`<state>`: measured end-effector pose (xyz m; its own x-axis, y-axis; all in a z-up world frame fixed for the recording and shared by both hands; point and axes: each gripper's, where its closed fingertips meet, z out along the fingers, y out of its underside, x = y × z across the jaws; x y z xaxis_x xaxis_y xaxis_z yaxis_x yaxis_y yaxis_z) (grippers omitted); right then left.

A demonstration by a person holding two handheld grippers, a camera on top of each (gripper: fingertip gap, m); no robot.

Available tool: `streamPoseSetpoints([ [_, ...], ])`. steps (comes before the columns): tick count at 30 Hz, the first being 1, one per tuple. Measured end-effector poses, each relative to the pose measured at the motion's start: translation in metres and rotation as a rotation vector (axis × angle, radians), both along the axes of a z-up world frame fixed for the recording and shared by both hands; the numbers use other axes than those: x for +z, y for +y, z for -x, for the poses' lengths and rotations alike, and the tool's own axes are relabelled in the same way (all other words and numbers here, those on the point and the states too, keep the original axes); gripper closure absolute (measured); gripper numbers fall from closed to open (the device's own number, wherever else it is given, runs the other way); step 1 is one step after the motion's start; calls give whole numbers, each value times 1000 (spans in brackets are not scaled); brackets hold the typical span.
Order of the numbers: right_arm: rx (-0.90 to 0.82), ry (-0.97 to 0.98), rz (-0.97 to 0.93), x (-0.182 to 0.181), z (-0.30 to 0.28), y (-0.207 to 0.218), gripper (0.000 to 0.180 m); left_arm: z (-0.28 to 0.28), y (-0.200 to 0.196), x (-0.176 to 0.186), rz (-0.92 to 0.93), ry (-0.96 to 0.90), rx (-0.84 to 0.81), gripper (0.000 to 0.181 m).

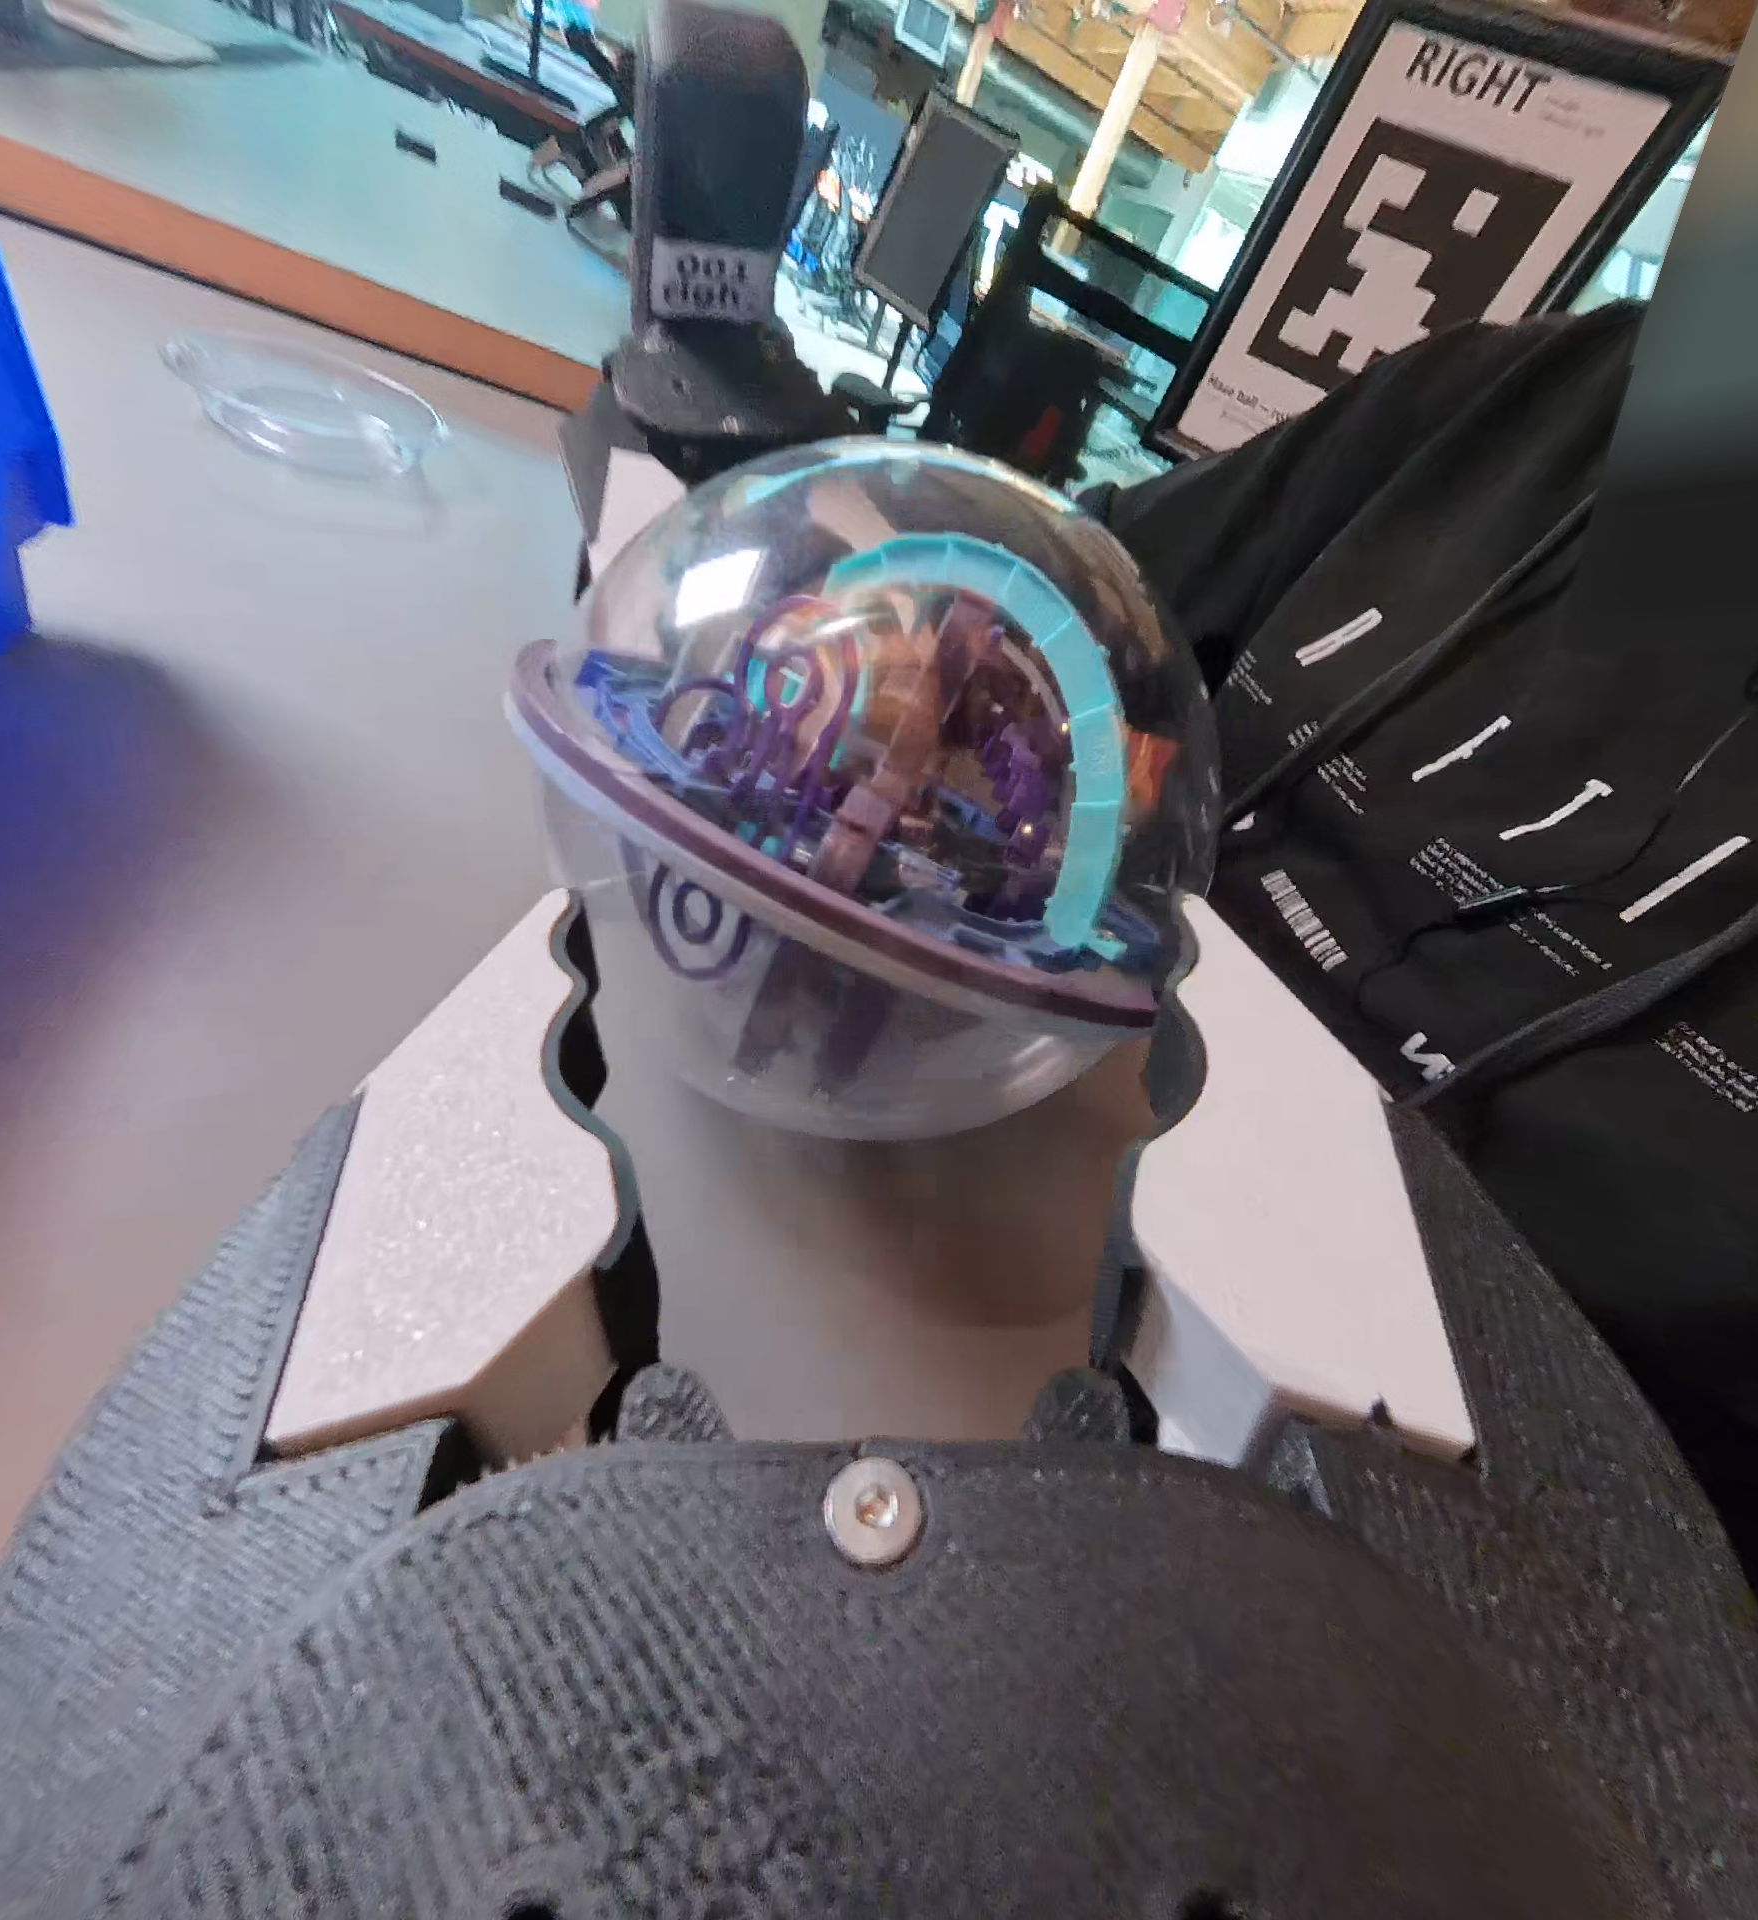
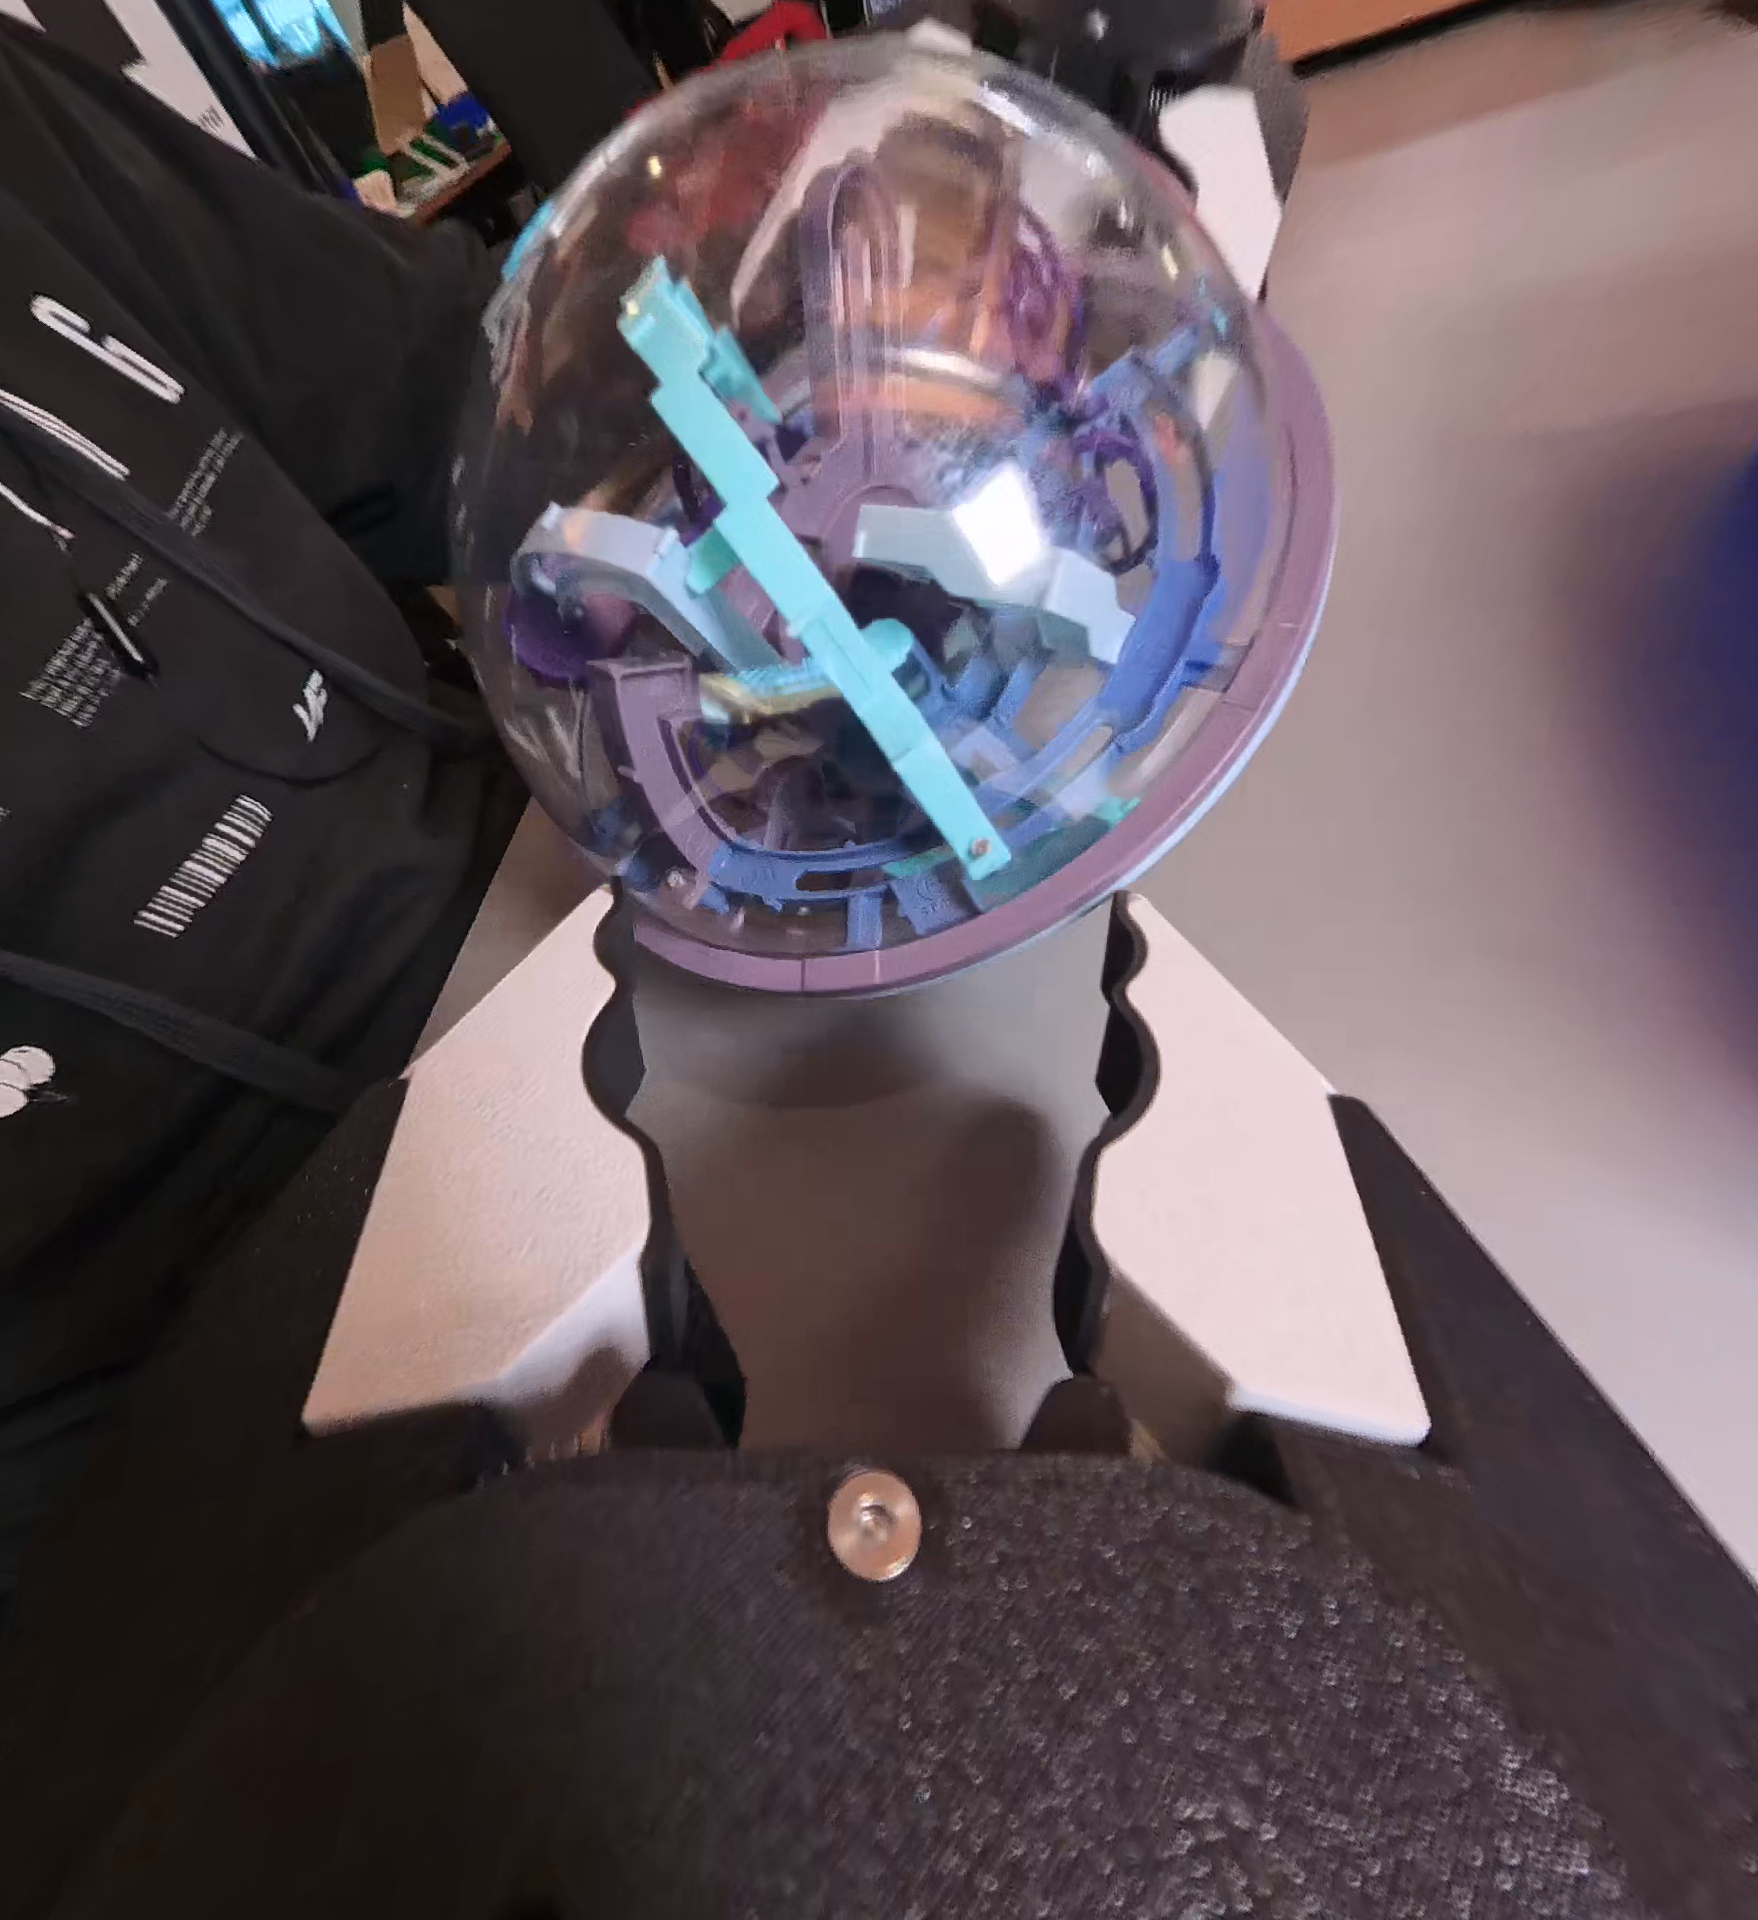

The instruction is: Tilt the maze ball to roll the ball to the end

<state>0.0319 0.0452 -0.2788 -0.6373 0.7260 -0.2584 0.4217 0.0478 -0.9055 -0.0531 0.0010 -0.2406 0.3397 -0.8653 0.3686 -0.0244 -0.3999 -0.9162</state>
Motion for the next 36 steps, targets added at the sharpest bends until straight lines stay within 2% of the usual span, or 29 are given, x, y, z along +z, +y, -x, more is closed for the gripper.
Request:
streamPoseSetpoints([
  [8, -39, -63, -58, -15, 2, 12, 112, 18, 15, 15, -35, -85, 89, 105],
  [13, -86, -63, -35, -13, 4, 25, 145, 37, 25, 22, -61, -107, 183, 143],
  [16, -91, -59, -29, -12, 5, 26, 159, 43, 30, 24, -61, -126, 212, 157],
  [17, -86, -56, -28, -12, 5, 26, 163, 45, 32, 24, -68, -123, 229, 170],
  [20, -81, -52, -20, -11, 4, 24, 172, 48, 34, 25, -84, -112, 252, 173],
  [23, -85, -49, -17, -9, 5, 25, 173, 51, 38, 23, -96, -76, 293, 173],
  [29, -113, -37, -14, -6, 6, 30, 173, 50, 33, 25, -85, -73, 274, 136],
  [33, -134, -21, -25, -6, 9, 34, 173, 46, 30, 14, -58, -28, 247, 128],
  [36, -142, -22, -11, -8, 9, 39, 173, 47, 31, 1, -19, 7, 232, 130],
])
